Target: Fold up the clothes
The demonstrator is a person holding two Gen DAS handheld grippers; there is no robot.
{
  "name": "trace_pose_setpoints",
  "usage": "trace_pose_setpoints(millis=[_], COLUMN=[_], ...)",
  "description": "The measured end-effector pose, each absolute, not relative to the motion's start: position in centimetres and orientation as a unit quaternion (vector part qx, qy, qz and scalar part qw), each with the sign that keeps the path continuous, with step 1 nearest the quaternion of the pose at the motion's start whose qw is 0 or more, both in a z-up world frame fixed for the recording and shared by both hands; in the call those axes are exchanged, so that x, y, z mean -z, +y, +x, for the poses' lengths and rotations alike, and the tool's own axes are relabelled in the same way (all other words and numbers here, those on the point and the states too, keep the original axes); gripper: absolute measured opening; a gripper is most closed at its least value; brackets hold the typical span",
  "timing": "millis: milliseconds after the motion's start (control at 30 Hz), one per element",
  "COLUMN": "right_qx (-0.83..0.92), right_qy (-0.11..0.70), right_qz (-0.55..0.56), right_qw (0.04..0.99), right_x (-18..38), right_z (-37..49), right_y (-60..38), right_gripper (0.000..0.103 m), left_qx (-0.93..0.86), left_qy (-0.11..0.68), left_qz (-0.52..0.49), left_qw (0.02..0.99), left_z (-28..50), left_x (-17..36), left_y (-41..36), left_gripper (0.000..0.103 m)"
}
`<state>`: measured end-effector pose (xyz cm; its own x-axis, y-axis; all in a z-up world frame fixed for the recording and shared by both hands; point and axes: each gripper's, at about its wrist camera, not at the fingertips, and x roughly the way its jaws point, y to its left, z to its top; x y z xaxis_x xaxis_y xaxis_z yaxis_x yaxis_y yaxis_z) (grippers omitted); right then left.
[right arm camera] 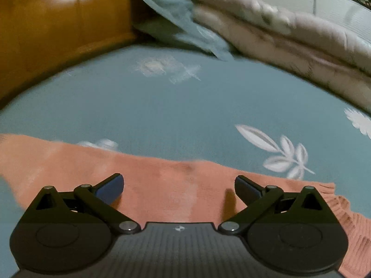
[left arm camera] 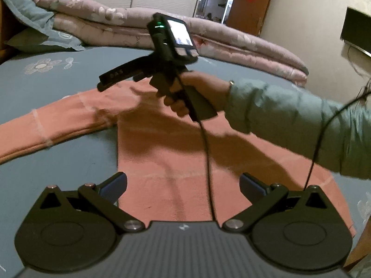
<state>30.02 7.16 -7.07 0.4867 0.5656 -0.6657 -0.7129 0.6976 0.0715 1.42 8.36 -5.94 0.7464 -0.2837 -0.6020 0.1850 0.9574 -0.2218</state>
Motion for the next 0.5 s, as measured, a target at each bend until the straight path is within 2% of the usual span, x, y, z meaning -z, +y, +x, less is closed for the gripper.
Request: trace_pose_setpoints(millis=[267,400,500], right_qx=[-0.367,-0.354,-0.353], right_qy=[0.352,0.376,0.348], right_qz=[-0.175,-0.170,-0.159], right_qw=[0.843,0.840,0.854], right_x=[10.1,8.6,5.5], right_z=[30.0,31.3,30.2], right_y=[13.6,14.2,10.7], right_gripper=[0.103,0.103,0.103], left_qx=[0.112,0.107,0.109], left_qy=[0.331,0.337,0.339], left_qz=[-0.091,-0.087,-0.081], left_qw=[0.933,0.931,0.931], left_z=[0.8,0.4,0.2], left_x=[5.7,5.5,5.1], left_y=[9.3,9.5,9.5], left_gripper=[0.102,0.102,0.102])
